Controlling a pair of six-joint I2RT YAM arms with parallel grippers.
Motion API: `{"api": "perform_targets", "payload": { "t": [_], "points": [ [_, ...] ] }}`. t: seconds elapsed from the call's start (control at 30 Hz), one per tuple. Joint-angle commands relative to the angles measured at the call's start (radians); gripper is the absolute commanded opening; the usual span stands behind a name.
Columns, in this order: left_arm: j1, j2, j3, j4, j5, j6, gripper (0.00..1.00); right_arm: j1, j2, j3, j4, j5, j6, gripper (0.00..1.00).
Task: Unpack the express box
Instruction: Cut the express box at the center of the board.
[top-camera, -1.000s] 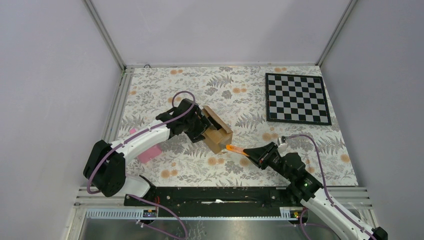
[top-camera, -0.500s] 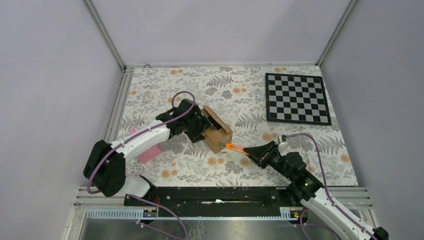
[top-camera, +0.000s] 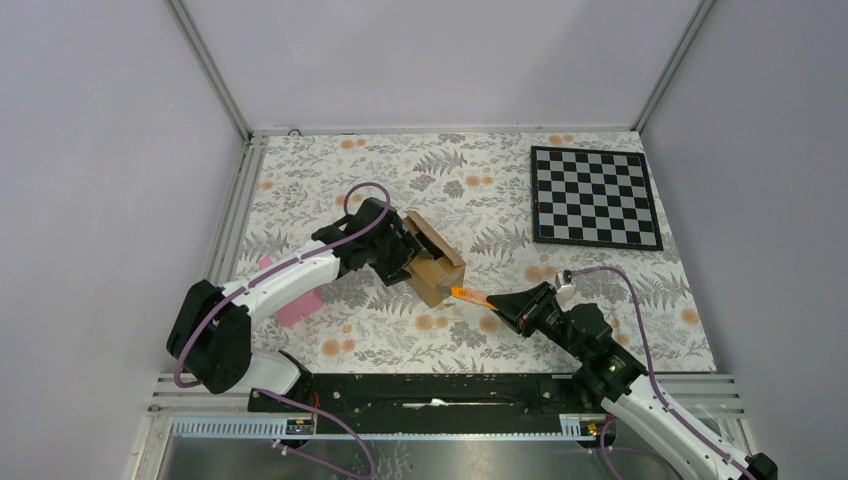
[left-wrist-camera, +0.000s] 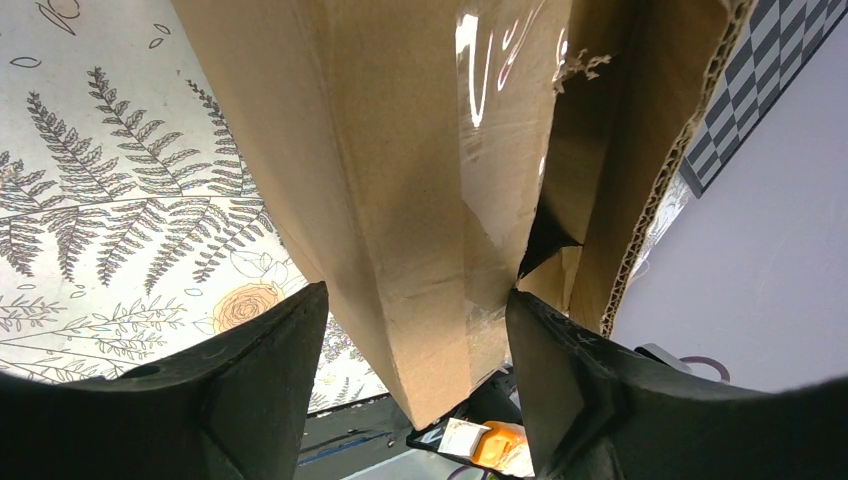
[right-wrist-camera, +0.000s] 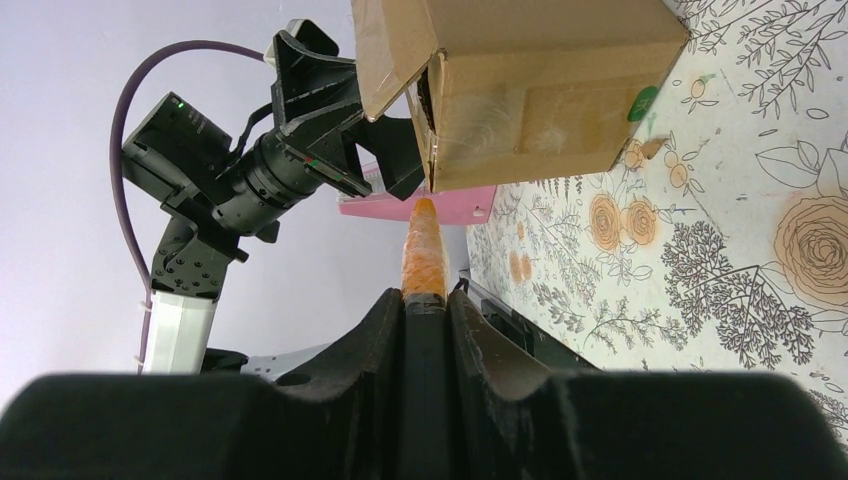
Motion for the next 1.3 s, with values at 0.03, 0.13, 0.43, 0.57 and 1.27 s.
{"api": "perform_targets", "payload": {
  "t": [0.03,0.13,0.43,0.57,1.27],
  "points": [
    [-0.004,-0.003,-0.010,0.018,-0.002,-0.010,0.67,0.004,-0.008,0.032,0.027,0.018,-0.013,0.00],
    [-0.004,-0.004,-0.010,0.018,-0.003,-0.012,0.67,0.004,-0.006,0.032,0.026,0.016,-0.013,0.00],
    [-0.004,-0.004,-0.010,0.018,-0.003,-0.012,0.67,0.003,-0.011,0.031,0.013,0.024,-0.017,0.00],
    [-0.004,-0.005,-0.010,0.018,-0.003,-0.012,0.67,0.003,-0.006,0.035,0.006,0.029,-0.023,0.00],
    [-0.004,0.003,-0.006,0.018,0.006,-0.008,0.67,0.004,0.005,0.026,0.026,0.050,-0.018,0.00]
  ]
}}
